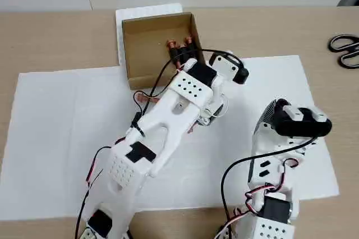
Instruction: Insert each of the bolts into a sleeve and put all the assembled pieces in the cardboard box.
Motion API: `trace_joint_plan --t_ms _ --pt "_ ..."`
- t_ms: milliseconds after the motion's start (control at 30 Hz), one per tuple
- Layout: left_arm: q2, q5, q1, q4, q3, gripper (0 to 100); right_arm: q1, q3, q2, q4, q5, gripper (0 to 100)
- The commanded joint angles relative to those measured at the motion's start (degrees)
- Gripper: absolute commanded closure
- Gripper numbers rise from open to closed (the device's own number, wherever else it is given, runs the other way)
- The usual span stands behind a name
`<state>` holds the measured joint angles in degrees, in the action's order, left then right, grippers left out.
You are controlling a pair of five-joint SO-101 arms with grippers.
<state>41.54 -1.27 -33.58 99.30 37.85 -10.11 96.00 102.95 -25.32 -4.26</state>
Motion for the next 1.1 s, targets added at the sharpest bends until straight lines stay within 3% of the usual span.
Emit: trace_joint_plan --t_ms 0,200,500,700,1067 --pt "-4.8 2.3 -1.3 1.1 -1.4 99 -0.1 0.2 0.9 0.1 0.5 99.5" --pt "-4.9 -13.6 -1.3 1.1 1.0 99 -0.2 -1.0 0.9 -0.3 0.6 99.5" --pt "-4.9 -21.5 0.1 -0.5 10.9 99 -2.5 -3.4 0.9 -0.3 1.8 99.5" --pt "-4.5 -25.3 0.4 0.3 10.9 99 -2.6 -3.5 0.9 0.0 1.8 99.5" --pt "-4.8 -25.0 -0.1 -2.2 10.9 99 -2.3 -3.5 0.9 0.0 1.8 99.5"
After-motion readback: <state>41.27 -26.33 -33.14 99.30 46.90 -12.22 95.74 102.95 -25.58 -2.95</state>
